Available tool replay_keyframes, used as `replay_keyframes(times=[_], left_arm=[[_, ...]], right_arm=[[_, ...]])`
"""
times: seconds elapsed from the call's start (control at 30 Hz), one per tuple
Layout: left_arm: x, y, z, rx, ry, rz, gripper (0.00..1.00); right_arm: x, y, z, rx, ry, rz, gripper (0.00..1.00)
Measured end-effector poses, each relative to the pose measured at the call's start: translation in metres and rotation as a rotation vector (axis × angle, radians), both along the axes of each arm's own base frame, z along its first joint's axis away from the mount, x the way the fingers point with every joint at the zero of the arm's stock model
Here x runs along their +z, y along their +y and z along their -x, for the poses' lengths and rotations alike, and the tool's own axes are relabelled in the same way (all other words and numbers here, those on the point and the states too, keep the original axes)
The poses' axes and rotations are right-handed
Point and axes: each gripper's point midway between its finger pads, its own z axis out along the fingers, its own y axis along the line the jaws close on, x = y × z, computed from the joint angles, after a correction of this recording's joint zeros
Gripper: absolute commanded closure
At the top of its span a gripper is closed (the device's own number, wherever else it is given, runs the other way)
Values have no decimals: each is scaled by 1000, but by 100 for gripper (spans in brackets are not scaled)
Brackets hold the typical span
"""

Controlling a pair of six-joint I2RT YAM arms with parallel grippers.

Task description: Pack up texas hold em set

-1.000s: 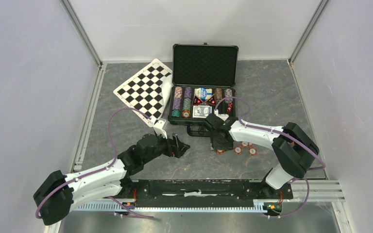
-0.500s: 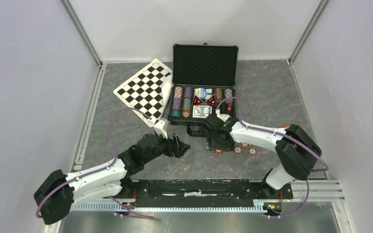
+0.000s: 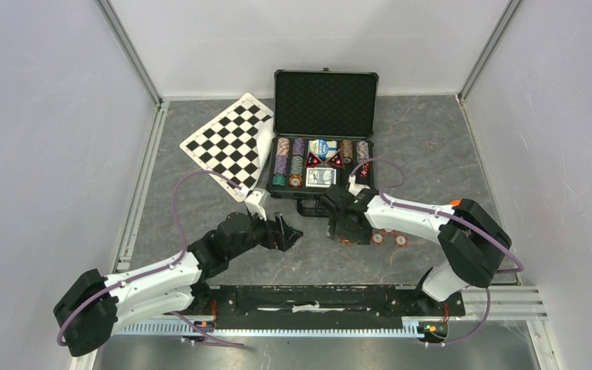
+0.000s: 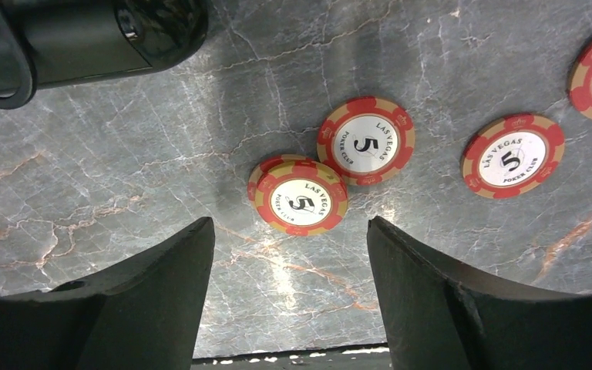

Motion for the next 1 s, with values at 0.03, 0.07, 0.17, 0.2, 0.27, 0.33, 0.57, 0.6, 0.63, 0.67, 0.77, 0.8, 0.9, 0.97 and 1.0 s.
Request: replay_keyframes(times=[0.03,0.07,0.17,0.2,0.27,0.33,0.57,0.6,0.63,0.67,0.77,0.8,0.9,0.97,1.0], left_arm=[[0,0,0,0,0,0,7],[0,0,0,0,-1,1,7],[1,0,0,0,-1,2,7],[1,0,0,0,-1,2,7],[1,0,0,0,-2,2,7],[1,0,0,0,-3,4,7],[5,0,0,-1,-12,14,7],[5,0,0,-1,-12,15,7],[5,0,0,0,-12,15,7],[6,0,0,-1,-13,16,7],[7,0,0,0,-17,20,7],[8,0,0,-1,-17,21,7],[8,-1,0,-1,-18,22,7],[9,-1,0,-1,-20,24,7],[9,0,0,0,-20,25,7]], right_arm=[[-1,0,0,-8,-1,-3,22],[-2,0,0,-18,-1,-5,22],[-4,-2,0,-43,-3,-2,22],[-5,-2,0,-50,-4,0,23],[-8,-3,-1,-63,-2,11,24],[-12,-5,-1,-77,2,27,25],[-12,0,-7,-97,-10,26,40],[-12,0,-7,-98,-10,26,45],[-12,1,-7,-100,-11,26,49],[-12,1,-7,-103,-11,25,54],[-12,0,-7,-106,-10,27,61],[-12,0,-7,-108,-11,27,65],[-12,0,-7,-108,-12,27,72],[-12,0,-7,-108,-12,28,73],[-12,0,-7,-108,-12,29,76]])
